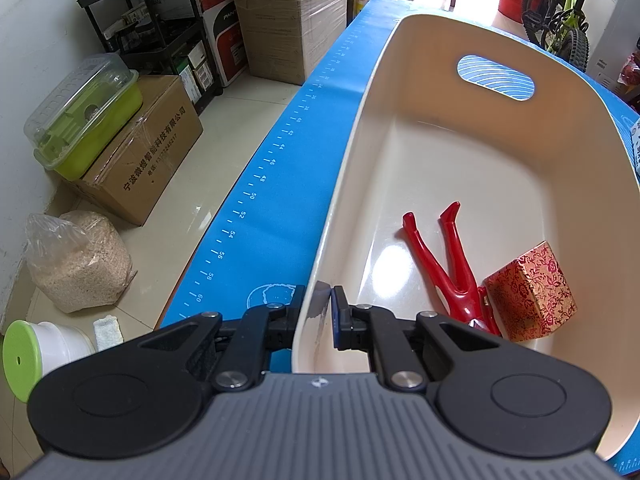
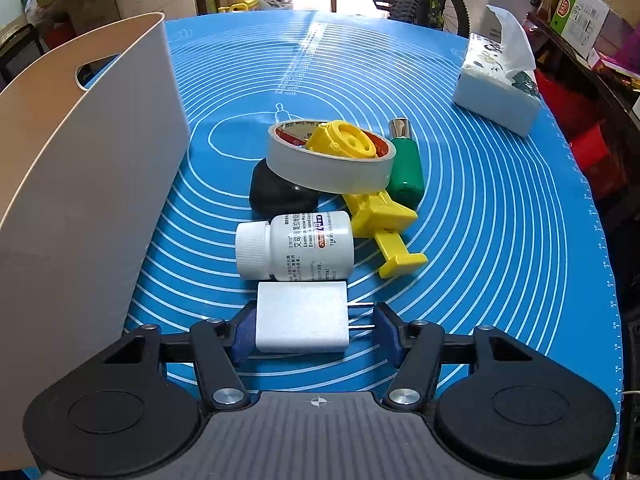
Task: Organize rigid objects
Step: 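Grasp the white charger with the right gripper, then carry the white charger into the basket and release it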
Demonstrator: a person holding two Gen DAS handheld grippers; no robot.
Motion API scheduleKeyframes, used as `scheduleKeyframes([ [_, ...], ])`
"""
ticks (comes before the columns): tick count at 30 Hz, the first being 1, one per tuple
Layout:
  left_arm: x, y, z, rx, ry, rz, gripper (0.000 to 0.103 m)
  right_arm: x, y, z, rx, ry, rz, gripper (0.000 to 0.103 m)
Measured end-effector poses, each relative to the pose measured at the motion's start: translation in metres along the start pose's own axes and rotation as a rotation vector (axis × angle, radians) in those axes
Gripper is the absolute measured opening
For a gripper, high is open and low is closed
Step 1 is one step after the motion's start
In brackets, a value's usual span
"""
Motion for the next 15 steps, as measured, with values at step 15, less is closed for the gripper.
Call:
scheduleKeyframes([
  [15,-0.001,0.000,0.001,-0.003,0.000,-0.001,0.014,0.045,0.000,-0.009,-0.054,-0.118,-0.017,0.064],
])
Point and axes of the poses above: each gripper's, at about its wrist camera, not at the fingertips, and x roughly against the way its jaws point, y to its left, z to its underside, the point moved 2 cm from there along -x, roughly the way its jaws point, and after that the axes turned 11 degrees about x, right-handed, at the moved point
